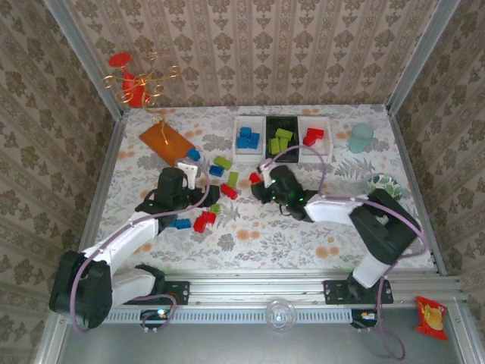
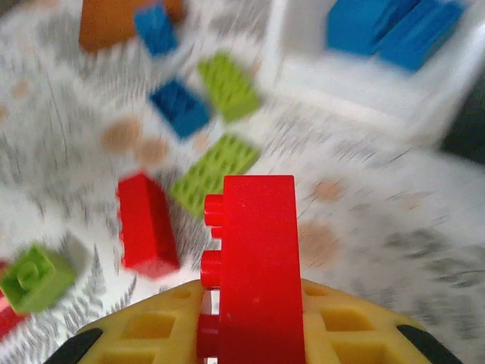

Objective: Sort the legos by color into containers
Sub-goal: Place the lego in the container.

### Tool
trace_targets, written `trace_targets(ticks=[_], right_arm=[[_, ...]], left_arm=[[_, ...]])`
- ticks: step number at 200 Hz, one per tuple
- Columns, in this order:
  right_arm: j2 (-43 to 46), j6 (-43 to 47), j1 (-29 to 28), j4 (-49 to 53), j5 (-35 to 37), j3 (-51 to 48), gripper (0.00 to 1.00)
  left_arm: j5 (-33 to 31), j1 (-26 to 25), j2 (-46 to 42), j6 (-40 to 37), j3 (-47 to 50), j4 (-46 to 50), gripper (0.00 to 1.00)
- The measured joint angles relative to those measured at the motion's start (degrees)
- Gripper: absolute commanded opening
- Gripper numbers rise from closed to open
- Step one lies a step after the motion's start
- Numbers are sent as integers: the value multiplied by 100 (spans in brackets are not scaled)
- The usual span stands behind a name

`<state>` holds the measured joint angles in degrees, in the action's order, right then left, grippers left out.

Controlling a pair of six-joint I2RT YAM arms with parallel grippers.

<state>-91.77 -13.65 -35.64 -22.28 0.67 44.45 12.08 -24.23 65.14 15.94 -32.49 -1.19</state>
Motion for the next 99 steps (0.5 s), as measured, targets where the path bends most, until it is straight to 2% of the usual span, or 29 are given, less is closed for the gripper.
trace_targets(ticks=[20,44,70,99], right_arm=[[632,-262,551,177,157,52,19],[844,-529,1279,496,479,323,19],[529,-748,1954,942,846,859,19],[-262,-850,2391,1233,1113,1499,20]], left_arm=[[125,-7,52,22,2,-87,88],[205,-37,81,44,2,-114,88],[254,-92,81,61,2,-184,88],[264,-125,81,63,2,-188,88]])
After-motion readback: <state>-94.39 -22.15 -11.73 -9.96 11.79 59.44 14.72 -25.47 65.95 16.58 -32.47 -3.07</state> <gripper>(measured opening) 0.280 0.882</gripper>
